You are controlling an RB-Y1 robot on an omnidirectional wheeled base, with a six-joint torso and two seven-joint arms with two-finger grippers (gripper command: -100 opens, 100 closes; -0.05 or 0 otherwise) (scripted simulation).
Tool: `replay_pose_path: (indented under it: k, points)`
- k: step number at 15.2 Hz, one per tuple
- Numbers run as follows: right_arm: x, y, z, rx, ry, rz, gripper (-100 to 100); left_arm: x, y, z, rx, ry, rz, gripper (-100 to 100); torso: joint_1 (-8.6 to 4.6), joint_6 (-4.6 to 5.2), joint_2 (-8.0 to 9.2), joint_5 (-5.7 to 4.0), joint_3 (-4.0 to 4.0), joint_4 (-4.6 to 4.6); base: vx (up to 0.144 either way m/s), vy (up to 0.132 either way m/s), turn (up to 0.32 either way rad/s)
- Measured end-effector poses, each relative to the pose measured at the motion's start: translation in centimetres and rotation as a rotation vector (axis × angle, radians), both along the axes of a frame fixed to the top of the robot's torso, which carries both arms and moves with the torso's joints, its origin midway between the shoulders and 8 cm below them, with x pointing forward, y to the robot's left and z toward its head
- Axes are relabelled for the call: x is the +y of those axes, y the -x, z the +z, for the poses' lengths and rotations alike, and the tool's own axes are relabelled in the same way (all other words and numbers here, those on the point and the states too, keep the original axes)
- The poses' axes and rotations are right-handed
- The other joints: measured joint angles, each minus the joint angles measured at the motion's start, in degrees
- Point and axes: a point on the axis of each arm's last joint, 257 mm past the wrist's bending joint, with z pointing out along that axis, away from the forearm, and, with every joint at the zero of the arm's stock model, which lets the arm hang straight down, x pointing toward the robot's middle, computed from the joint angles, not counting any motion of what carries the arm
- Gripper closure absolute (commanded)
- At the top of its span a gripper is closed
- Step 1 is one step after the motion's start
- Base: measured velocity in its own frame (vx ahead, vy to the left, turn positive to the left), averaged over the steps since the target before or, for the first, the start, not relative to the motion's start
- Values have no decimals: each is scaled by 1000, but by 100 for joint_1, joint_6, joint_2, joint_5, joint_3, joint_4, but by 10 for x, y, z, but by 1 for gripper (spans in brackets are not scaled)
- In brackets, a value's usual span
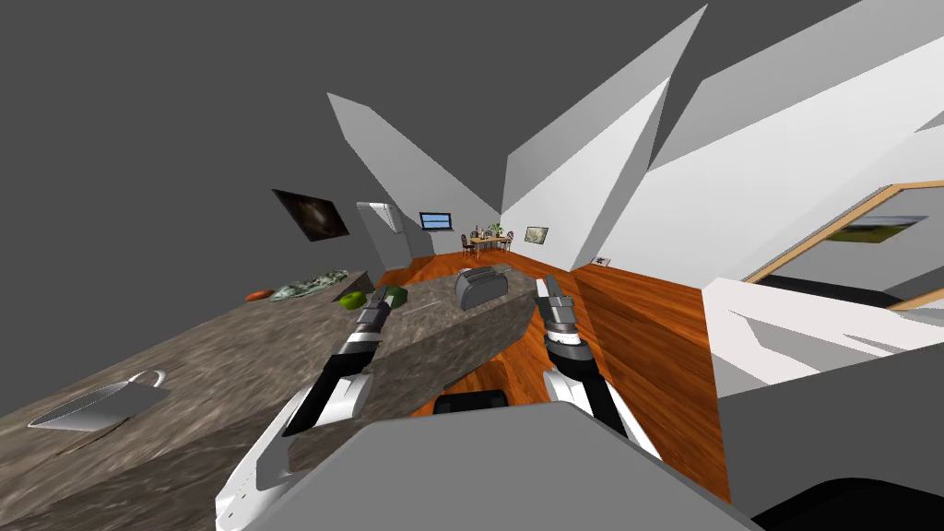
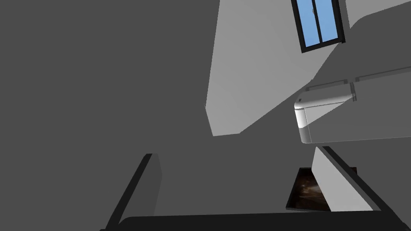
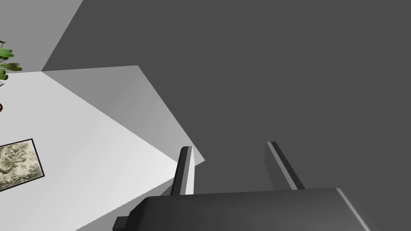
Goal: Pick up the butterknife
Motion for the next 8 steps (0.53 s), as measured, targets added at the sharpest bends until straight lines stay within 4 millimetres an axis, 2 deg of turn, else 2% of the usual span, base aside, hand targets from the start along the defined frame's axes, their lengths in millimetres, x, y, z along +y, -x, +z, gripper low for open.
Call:
replay_pose_path:
  k: [6, 8]
  points:
    - [0, 0, 0, 0, 0, 0, 0, 31, -20, -35, 140, -16, 59, -100, -5, 1, -1, -1, -1, 0, 6, -31, -100]
    - [0, 0, 0, 0, 0, 0, 0, 43, -25, -49, 190, -16, 82, -100, -3, -2, 0, -1, 0, 0, 4, -17, -16]
